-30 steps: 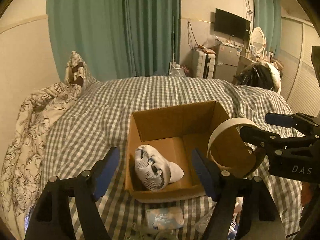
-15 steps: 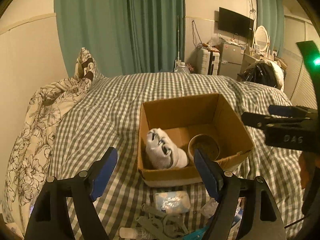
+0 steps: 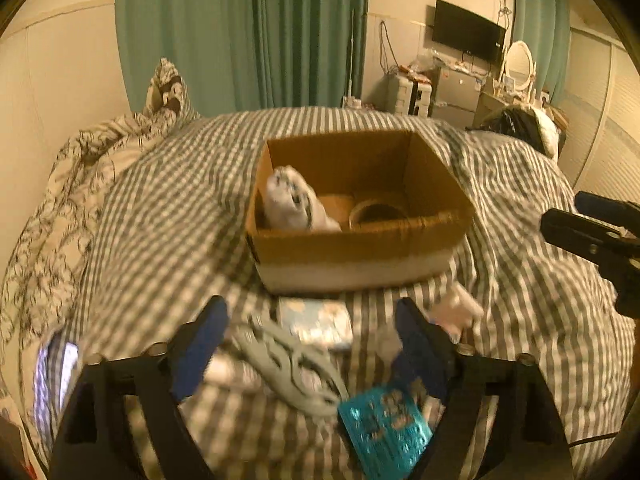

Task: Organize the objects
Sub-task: 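Grasp the teal blister pack with the left tool while the right tool grasps the floss jar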

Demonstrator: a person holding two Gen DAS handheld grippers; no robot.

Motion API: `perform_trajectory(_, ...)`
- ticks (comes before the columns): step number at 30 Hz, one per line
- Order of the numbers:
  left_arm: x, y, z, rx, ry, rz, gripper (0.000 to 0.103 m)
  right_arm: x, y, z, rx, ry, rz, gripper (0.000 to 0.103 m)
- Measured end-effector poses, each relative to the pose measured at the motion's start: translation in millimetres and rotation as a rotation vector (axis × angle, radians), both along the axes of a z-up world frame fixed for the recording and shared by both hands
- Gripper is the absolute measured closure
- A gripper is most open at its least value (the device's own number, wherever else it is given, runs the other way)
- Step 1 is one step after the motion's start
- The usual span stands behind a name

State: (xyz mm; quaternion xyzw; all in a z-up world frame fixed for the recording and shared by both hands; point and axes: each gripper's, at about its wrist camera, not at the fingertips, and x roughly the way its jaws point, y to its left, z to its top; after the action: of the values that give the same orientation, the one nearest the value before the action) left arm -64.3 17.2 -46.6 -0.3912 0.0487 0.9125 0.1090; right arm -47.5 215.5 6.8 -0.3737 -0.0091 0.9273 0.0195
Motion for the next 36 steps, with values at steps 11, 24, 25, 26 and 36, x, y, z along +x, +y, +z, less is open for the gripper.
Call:
perform_trajectory(11,39,28,-61,-0.040,-0.132,-0.066,0.010,50,0,-57,-0.003,-0.071,-0.060,0.013)
perform_trajectory(24,40,54,-115,-0.052,-0.261,-0.180,0.017,49,6,-81,-0.025,-0.124,-0.095,0.013)
perform_trajectory(25,41,54,-116,-0.046,-0.267,-0.199,0.022,48,5,-82,-0.024,-0.128,-0.094,0.013)
perform_trajectory(26,43,54,-115,-0.042,-0.267,-0.208,0.025,48,4,-83,-0.022,-0.131,-0.093,0.013)
perform_trajectory(36,43,17,-53,0.021,-0.122,-0.148,0.031,46,-2,-82,-0.019,-0.126,-0.068,0.013)
